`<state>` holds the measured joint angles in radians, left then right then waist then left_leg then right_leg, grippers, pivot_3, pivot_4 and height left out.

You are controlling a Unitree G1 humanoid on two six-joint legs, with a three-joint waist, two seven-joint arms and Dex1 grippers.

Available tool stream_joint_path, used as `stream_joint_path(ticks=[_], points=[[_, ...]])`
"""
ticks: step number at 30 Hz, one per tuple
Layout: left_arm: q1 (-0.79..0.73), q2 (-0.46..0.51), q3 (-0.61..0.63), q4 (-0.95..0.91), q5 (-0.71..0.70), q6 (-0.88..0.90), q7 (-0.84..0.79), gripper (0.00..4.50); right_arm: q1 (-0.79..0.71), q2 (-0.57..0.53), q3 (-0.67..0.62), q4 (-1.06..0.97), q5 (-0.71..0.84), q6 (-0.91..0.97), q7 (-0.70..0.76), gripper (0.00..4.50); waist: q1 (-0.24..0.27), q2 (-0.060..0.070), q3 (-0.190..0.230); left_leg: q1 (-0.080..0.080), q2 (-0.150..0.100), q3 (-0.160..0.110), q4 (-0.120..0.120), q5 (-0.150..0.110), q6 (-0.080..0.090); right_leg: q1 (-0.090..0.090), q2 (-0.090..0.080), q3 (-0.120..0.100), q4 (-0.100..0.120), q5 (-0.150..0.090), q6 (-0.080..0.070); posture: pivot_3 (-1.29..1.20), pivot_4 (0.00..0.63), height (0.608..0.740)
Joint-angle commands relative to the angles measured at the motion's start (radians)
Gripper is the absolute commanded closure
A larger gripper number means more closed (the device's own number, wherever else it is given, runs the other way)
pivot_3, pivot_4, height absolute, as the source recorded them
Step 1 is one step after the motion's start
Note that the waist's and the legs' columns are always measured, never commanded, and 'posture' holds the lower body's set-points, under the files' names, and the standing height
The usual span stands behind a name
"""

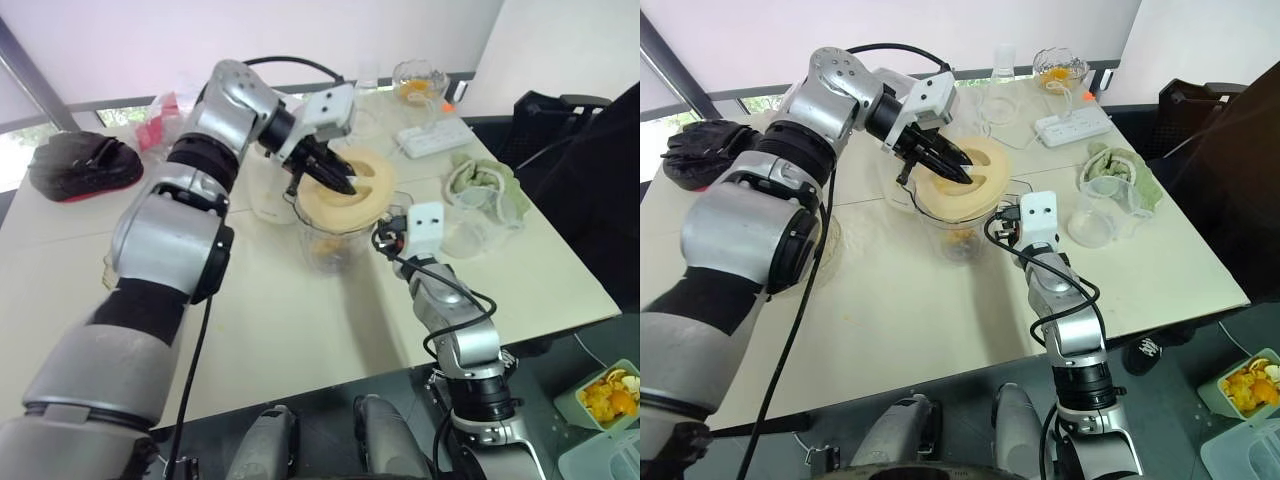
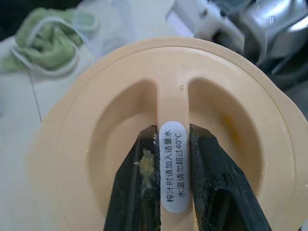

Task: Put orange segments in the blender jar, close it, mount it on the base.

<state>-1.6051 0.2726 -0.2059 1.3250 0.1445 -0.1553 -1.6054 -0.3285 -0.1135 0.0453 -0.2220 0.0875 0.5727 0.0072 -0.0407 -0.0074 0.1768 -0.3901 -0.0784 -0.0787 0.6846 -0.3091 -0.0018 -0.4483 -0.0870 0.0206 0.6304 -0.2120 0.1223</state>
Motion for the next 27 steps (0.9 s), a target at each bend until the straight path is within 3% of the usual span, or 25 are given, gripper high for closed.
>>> stream_joint_path(ticks=[1, 10, 27], points=[[-0.003, 0.012, -0.011, -0.004, 0.034, -0.045, -0.004, 4.24, -0.002, 0.004, -0.010, -0.073, -0.011, -0.002, -0.003, 3.25, 0.001, 0.000, 0.000, 0.000, 0.000, 0.000, 0.000, 0.000, 0.000, 0.000, 0.000, 0.000, 0.000, 0.000, 0.000, 0.00, 0.150, 0.740], [0.035, 0.009, -0.042, 0.001, 0.100, -0.143, 0.010, 4.24, -0.024, 0.003, 0.000, -0.085, 0.006, 0.017, 0.029, 3.25, 0.002, 0.000, 0.000, 0.000, 0.000, 0.000, 0.000, 0.000, 0.000, 0.000, 0.000, 0.000, 0.000, 0.000, 0.000, 0.00, 0.150, 0.740], [0.099, -0.034, -0.060, 0.024, 0.135, -0.175, 0.014, 4.24, 0.024, -0.013, -0.010, -0.166, -0.005, 0.071, 0.042, 3.25, 0.027, 0.000, -0.002, 0.008, 0.000, 0.000, 0.001, -0.003, 0.005, 0.008, 0.000, 0.000, 0.000, 0.000, 0.000, 0.00, 0.150, 0.740]])
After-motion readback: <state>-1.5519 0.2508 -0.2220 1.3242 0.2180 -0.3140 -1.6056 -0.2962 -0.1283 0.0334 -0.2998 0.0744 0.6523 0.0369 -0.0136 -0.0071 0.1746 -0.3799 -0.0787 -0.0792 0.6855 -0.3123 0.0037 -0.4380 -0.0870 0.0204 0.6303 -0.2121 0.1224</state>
